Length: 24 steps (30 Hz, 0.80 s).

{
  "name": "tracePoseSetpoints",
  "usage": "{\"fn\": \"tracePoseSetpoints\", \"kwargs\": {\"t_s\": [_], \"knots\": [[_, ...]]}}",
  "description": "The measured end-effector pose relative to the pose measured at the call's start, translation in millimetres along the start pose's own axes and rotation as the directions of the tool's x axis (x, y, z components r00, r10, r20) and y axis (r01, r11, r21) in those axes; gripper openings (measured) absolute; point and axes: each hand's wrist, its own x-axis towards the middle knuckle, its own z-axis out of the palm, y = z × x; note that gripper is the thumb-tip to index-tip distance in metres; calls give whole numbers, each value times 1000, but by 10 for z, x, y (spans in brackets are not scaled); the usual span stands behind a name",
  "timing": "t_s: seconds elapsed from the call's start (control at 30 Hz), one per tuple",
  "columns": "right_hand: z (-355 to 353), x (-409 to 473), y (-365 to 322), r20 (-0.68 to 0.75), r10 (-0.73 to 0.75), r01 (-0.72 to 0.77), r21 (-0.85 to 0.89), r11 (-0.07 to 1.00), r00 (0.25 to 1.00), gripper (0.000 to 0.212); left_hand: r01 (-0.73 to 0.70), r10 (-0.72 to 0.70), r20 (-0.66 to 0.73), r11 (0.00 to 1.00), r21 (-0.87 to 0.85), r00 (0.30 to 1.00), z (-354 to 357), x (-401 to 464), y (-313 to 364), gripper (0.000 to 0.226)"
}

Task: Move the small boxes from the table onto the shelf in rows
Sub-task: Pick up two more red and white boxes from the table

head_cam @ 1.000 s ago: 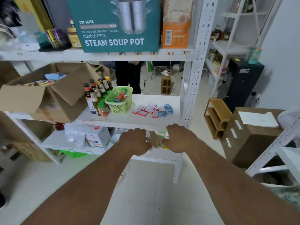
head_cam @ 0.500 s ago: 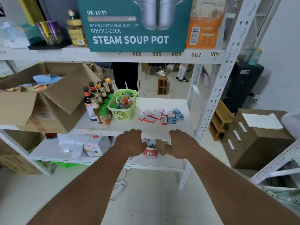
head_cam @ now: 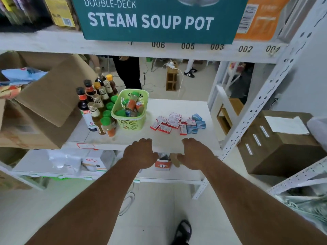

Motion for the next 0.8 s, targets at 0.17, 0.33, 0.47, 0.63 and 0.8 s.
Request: {"fn": "tracePoseSetpoints", "kwargs": {"t_s": [0.17,0.33,0.47,0.63,0.8], "knots": [[29,492,131,23,-7,6,27,1000,1000,49,37,-37,0,999,28,999,3,450,38,59],[65,1028,282,13,-13,13,5,1000,1000,53,95,-95,-5,995,27,995,67,895,99,60],[102,1354,357,10,-49,50,-17,999,999,62,149,-149,-11,989,1,989,183,1191,121,62],[180,1629,357,44,-69,70,-30,997,997,59,190,-190,4,980,-66,982,329,1471,129,62],[247,1862,330,42,-75,77,-56,995,996,57,201,-207,-39,971,-127,977,394,1740,57,63]]}}
